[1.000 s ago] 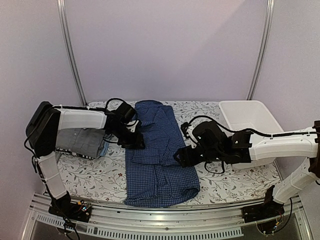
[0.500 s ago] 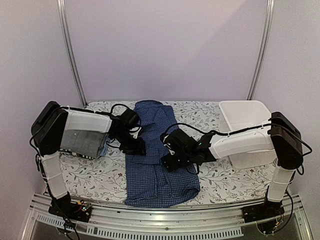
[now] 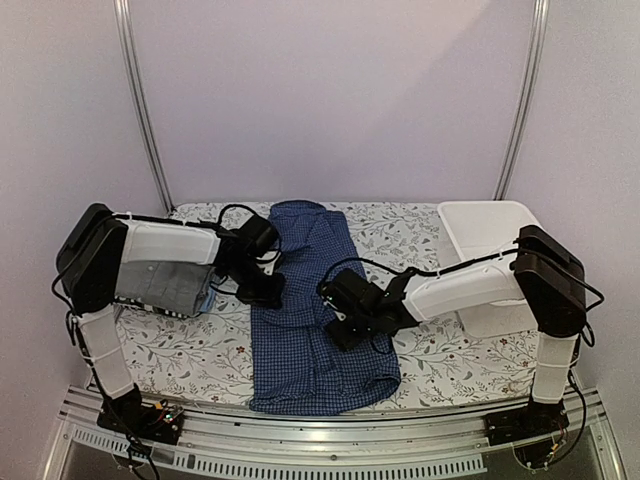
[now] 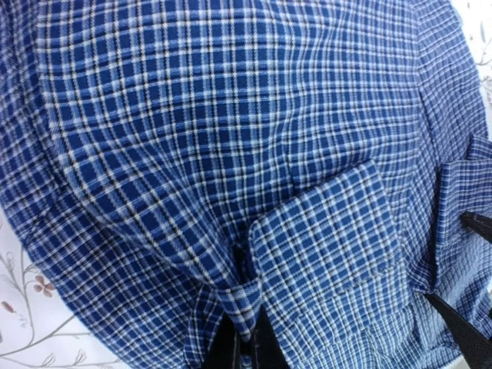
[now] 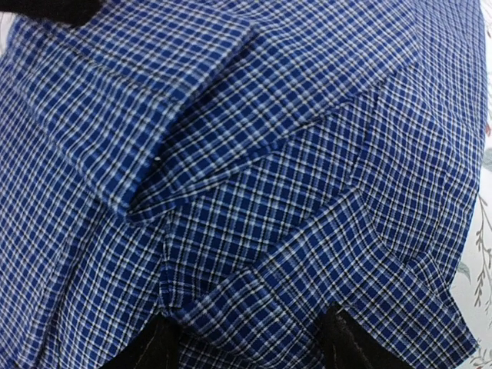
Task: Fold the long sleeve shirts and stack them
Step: Pick up the sleeve from the rectangle-folded shirt, then flatten out the rectangle-folded shirt at the center of the board.
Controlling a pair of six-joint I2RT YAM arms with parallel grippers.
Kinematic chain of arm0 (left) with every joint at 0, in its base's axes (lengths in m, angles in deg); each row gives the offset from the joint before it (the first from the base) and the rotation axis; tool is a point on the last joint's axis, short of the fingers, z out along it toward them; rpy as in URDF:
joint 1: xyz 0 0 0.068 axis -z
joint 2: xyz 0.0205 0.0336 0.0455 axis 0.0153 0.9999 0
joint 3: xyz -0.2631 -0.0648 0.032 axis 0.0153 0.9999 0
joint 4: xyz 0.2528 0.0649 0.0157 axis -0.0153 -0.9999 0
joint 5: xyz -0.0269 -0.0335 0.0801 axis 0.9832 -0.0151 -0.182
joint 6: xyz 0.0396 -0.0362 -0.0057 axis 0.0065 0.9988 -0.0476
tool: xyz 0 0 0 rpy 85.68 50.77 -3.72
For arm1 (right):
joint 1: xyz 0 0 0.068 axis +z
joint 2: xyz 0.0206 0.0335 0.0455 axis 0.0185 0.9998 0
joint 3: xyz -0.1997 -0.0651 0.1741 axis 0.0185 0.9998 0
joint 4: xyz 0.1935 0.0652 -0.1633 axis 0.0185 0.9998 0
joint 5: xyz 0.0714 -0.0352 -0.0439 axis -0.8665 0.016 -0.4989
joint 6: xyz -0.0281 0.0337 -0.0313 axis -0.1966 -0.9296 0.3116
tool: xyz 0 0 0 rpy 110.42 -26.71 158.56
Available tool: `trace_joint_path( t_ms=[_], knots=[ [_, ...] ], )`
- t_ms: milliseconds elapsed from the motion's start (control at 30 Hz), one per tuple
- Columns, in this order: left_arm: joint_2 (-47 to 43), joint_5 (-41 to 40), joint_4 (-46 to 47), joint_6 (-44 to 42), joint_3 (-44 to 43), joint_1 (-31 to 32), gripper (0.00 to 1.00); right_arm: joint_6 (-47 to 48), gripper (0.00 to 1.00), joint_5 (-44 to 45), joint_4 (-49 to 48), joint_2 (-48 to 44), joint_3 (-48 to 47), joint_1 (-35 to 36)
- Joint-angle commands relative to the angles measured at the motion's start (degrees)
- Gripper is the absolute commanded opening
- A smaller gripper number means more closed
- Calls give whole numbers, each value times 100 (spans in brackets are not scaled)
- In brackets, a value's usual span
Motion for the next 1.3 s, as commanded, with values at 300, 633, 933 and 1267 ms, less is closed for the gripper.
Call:
trace_joint_path(
  t_ms=[300, 633, 933, 1267],
  knots=[
    [-1150, -774, -710, -107, -634, -230, 0, -316, 0, 287, 416, 163, -681, -219],
    [-1611, -972, -1069, -459, -1915, -1446, 0, -574, 0, 734, 1113, -444, -1404, -1010],
    [-1278, -845, -1584, -791, -3789, -2854, 0, -193, 0, 1212, 1698, -703, -2682, -2070],
    [-966, -299, -1609, -710, -4025, -3763, 0, 394, 0, 1381, 1776, -508, -4604, -3724]
  ],
)
